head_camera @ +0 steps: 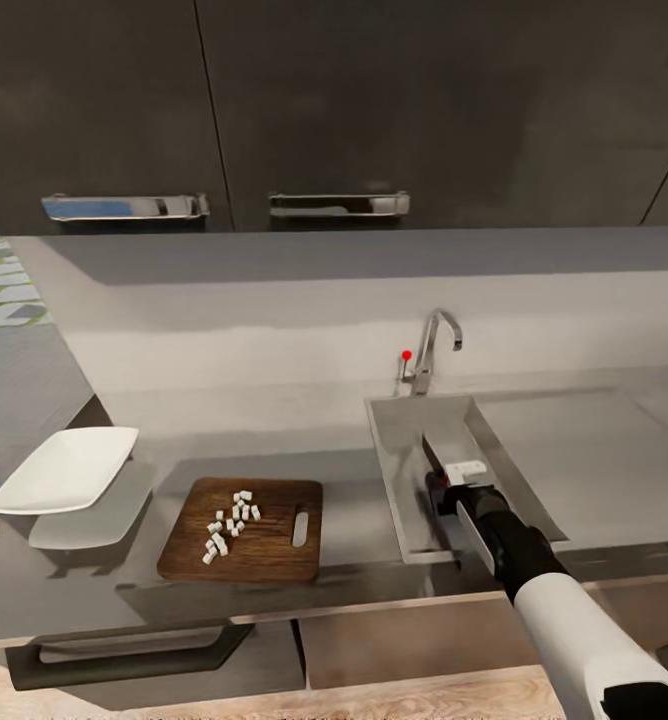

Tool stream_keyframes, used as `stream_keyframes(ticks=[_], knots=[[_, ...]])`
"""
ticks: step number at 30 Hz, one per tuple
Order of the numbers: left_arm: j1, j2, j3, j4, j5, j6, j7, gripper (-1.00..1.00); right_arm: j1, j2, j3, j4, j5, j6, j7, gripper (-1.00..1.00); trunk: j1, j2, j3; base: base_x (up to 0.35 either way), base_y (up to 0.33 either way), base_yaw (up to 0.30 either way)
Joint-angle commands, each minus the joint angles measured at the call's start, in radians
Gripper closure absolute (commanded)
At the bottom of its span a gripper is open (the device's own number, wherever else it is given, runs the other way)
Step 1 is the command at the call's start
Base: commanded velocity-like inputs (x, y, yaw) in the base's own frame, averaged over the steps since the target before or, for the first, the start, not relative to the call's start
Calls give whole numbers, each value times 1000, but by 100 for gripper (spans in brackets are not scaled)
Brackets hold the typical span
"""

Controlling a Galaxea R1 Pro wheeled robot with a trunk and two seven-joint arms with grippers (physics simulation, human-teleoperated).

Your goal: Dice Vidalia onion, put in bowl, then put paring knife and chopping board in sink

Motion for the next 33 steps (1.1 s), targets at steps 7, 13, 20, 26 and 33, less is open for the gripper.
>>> stream_keyframes(ticks=[7, 13, 20, 26, 33], knots=[[0, 0, 2, -1, 11, 1, -10, -100, -1, 2, 5, 2, 1, 6, -2, 100, 1, -2, -13, 0, 0, 0], [1, 0, 2, -1, 11, 1, -10, -100, -1, 1, 5, 2, -21, 6, -2, -100, 1, -2, -23, 0, 0, 0], [0, 0, 2, 0, 11, 1, -10, -100, -1, -3, 6, -10, -49, 5, -2, -100, 1, -2, -33, 0, 0, 0], [0, 0, 2, 6, 11, 1, -10, -100, 1, -10, 8, -224, -51, 15, -6, -100, 1, -2, -36, 0, 0, 0], [0, 0, 2, 5, 11, 1, -10, -100, 119, -10, 8, -548, -49, 80, -7, -100, 1, -2, -36, 0, 0, 0]])
